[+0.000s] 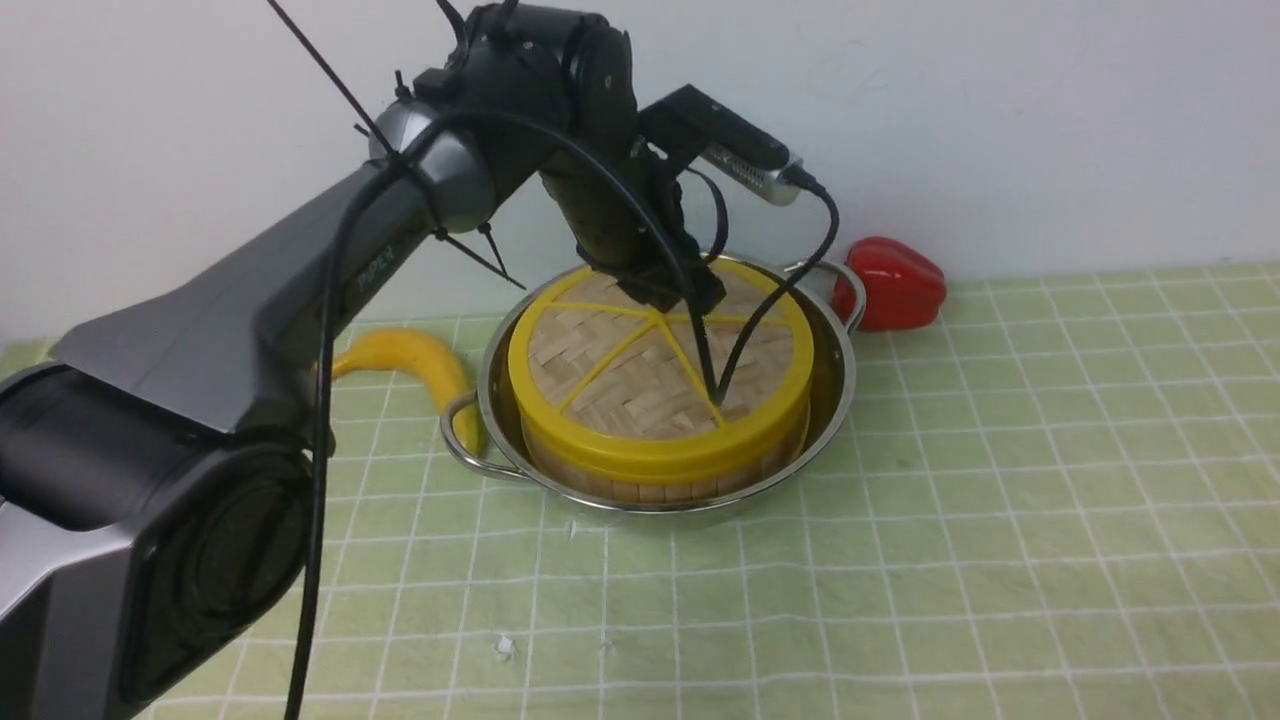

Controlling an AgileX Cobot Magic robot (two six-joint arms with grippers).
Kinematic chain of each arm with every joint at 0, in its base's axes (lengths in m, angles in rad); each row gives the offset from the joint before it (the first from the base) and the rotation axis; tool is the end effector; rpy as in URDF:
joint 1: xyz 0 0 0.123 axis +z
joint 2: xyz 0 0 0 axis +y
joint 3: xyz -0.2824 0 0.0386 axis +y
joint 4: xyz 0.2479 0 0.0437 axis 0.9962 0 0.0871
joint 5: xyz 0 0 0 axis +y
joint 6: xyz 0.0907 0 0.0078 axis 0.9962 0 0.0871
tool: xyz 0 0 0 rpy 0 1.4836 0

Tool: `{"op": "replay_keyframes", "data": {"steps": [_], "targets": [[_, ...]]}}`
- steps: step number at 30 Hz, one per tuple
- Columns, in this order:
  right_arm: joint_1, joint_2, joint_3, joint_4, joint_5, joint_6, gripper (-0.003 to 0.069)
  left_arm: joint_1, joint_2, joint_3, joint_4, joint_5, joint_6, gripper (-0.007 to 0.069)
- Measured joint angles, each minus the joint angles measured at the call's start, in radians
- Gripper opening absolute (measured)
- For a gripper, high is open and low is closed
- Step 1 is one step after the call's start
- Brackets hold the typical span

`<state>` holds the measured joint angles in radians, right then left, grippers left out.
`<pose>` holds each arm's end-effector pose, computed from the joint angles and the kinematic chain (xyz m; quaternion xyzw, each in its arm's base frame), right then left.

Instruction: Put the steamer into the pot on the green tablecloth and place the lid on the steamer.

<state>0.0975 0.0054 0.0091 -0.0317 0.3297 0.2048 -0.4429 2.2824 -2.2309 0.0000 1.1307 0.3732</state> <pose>0.0542 0.0044 0.1800 0.0337 0.7911 0.0789 0.6056 0.4563 -0.2164 0.2616 0.3856 0.8920 -0.0082 0.2355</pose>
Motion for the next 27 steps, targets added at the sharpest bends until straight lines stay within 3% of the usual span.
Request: {"op": "replay_keyframes", "data": {"steps": [2, 3, 7, 10, 19, 27], "targets": [[0.0, 0.0, 0.0, 0.0, 0.0, 0.0, 0.024, 0.0, -0.047, -0.041, 0.01, 0.032, -0.024, 0.0348], [0.0, 0.0, 0.0, 0.0, 0.0, 0.0, 0.024, 0.0, -0.05, -0.044, 0.011, 0.034, -0.025, 0.0357], [0.0, 0.0, 0.0, 0.0, 0.0, 0.0, 0.024, 0.0, -0.151, -0.083, 0.01, 0.077, -0.051, 0.0517], [0.0, 0.0, 0.0, 0.0, 0.0, 0.0, 0.024, 0.0, -0.211, -0.086, 0.01, 0.08, -0.087, 0.0555], [0.0, 0.0, 0.0, 0.0, 0.0, 0.0, 0.024, 0.0, -0.43, -0.088, 0.01, 0.083, -0.145, 0.0517], [0.0, 0.0, 0.0, 0.0, 0.0, 0.0, 0.024, 0.0, -0.486, -0.089, 0.01, 0.083, -0.146, 0.0412]]}}
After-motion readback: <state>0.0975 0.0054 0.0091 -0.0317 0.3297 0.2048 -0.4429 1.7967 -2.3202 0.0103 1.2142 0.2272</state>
